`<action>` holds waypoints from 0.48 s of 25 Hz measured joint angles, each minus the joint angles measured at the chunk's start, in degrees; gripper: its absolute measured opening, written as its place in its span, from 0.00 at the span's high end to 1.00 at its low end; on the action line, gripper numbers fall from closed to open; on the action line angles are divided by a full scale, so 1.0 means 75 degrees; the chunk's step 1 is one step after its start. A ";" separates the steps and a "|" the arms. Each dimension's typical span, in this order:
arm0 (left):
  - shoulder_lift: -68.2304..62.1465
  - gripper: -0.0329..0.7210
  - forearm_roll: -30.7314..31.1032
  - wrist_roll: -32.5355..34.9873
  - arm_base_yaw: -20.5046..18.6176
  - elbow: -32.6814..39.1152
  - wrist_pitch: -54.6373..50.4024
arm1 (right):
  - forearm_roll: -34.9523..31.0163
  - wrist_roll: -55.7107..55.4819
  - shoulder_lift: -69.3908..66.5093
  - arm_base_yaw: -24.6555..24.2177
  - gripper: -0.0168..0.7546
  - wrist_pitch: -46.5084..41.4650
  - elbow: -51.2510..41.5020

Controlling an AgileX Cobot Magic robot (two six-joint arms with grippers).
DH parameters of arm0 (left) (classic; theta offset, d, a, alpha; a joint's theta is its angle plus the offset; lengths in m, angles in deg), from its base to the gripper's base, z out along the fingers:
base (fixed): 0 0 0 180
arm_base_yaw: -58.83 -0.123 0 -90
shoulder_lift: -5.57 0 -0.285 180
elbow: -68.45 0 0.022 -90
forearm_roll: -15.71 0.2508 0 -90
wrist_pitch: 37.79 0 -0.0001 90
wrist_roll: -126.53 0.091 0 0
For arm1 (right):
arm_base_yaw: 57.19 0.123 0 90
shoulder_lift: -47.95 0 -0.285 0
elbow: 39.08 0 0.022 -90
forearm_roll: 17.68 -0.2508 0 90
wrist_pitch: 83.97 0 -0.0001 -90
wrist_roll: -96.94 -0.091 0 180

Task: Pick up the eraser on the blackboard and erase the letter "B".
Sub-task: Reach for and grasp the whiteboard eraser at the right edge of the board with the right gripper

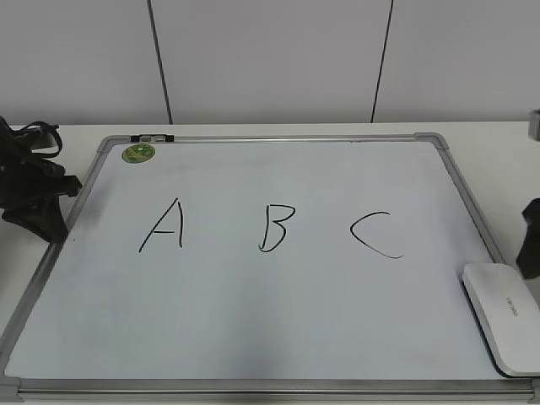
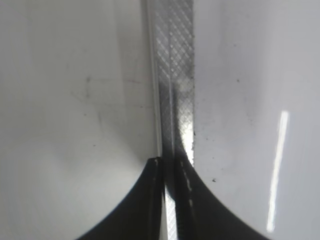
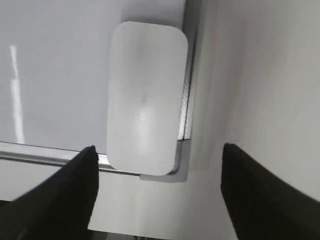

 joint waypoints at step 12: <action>0.0000 0.94 -0.0017 0.0000 0.0000 0.0000 0.0000 | -0.0410 0.0087 -0.0880 0.0000 0.20 0.0560 0.0027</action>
